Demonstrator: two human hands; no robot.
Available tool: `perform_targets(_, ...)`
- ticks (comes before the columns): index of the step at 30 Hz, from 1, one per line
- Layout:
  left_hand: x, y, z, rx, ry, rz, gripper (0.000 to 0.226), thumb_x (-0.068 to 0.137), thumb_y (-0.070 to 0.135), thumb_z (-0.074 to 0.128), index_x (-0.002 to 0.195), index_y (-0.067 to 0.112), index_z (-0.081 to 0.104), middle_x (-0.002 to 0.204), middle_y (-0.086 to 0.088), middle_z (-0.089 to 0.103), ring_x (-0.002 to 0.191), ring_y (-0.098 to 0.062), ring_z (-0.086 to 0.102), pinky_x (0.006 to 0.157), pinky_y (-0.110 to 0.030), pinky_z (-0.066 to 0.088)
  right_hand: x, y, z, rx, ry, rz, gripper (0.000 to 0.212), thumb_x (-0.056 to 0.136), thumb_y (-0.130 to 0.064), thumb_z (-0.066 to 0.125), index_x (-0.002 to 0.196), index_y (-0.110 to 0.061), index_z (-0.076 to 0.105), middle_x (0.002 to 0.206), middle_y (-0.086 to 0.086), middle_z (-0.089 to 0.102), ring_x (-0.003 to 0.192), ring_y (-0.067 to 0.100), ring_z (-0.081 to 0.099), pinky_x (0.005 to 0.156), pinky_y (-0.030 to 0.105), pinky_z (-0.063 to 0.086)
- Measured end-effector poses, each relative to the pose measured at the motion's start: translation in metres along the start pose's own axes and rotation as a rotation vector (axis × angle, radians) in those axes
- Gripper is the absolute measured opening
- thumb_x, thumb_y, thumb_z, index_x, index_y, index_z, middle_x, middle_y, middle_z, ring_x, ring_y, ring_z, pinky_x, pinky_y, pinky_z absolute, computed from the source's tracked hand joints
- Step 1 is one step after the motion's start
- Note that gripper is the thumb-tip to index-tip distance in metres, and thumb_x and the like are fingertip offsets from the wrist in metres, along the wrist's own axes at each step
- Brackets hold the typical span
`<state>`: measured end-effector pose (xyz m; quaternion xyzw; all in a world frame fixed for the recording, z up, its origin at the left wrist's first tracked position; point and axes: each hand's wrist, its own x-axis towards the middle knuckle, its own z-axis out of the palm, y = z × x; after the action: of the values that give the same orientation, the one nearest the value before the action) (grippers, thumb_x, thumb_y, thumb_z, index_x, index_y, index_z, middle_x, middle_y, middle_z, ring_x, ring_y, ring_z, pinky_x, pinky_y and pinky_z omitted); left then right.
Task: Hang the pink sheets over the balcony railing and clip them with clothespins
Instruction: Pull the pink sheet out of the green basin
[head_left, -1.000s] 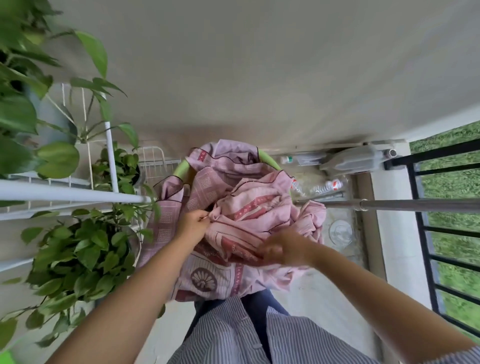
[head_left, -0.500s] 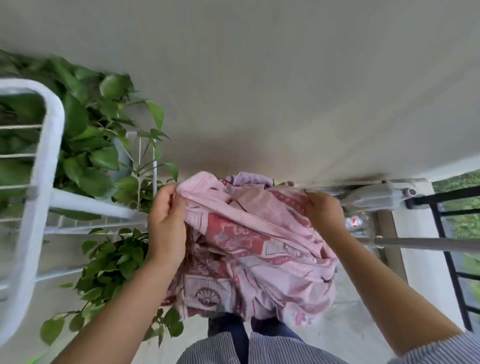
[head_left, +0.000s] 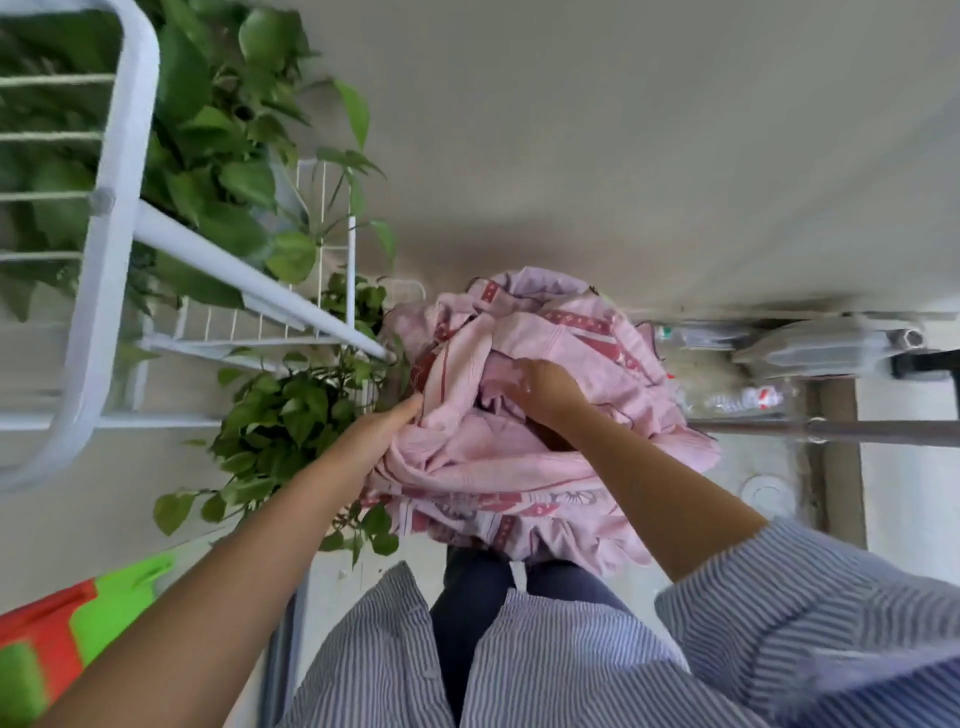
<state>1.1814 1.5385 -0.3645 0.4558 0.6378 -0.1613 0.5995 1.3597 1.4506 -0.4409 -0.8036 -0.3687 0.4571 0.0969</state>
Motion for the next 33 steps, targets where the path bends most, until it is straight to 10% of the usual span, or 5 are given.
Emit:
perform_targets(7, 0.013, -0.018, -0.005, 0.260, 0.301, 0.247, 0.031, 0.080, 0.019, 0.062, 0.059, 0.014, 0.040, 0.057, -0.002, 0.040, 0.056, -0.017, 0.039, 0.051, -0.027, 0.024, -0.047, 0.003, 0.031, -0.142, -0.601, -0.128, 0.047, 0.093, -0.044, 0.033, 0.124, -0.011, 0.048, 0.132, 0.007, 0.050, 0.120, 0.025, 0.044, 0.096, 0.029, 0.031)
perform_targets(11, 0.011, -0.021, 0.013, 1.176, 0.333, 0.511, 0.046, 0.077, 0.010, 0.061, 0.118, 0.015, 0.044, 0.121, -0.010, 0.051, 0.111, -0.029, 0.050, 0.085, -0.037, 0.047, -0.075, 0.016, 0.017, -0.035, -0.343, -0.176, 0.034, 0.086, -0.024, 0.055, 0.055, -0.014, 0.046, 0.058, -0.007, 0.042, 0.070, 0.017, 0.043, 0.067, 0.025, 0.030)
perform_targets(20, 0.022, 0.047, 0.088, 1.605, -0.086, 0.785, 0.040, 0.086, 0.010, 0.043, 0.121, 0.027, 0.050, 0.128, -0.006, 0.050, 0.114, -0.027, 0.051, 0.091, -0.038, 0.047, -0.167, 0.036, -0.079, 0.106, 0.064, -0.329, 0.029, 0.081, -0.003, 0.062, 0.109, 0.001, 0.062, 0.099, 0.019, 0.068, 0.083, 0.018, 0.060, 0.069, 0.018, 0.042)
perform_targets(25, -0.004, 0.095, 0.073, 1.245, 0.396, 0.814, 0.033, 0.088, 0.010, 0.036, 0.118, 0.013, 0.050, 0.124, -0.017, 0.052, 0.110, -0.037, 0.053, 0.086, -0.041, 0.045, -0.173, 0.034, -0.107, -0.397, 0.120, -0.001, 0.053, 0.075, -0.028, 0.065, 0.122, -0.012, 0.047, 0.119, 0.010, 0.053, 0.106, 0.029, 0.055, 0.084, 0.033, 0.045)
perform_targets(33, -0.125, 0.211, 0.051, 0.499, 0.510, 1.406, 0.039, 0.082, 0.004, 0.056, 0.120, 0.001, 0.048, 0.111, -0.024, 0.061, 0.099, -0.039, 0.057, 0.077, -0.037, 0.044, -0.238, -0.022, -0.231, -0.249, 1.211, -0.074, 0.011, 0.068, -0.007, 0.065, 0.078, -0.001, 0.066, 0.080, 0.020, 0.062, 0.076, 0.038, 0.058, 0.058, 0.034, 0.039)
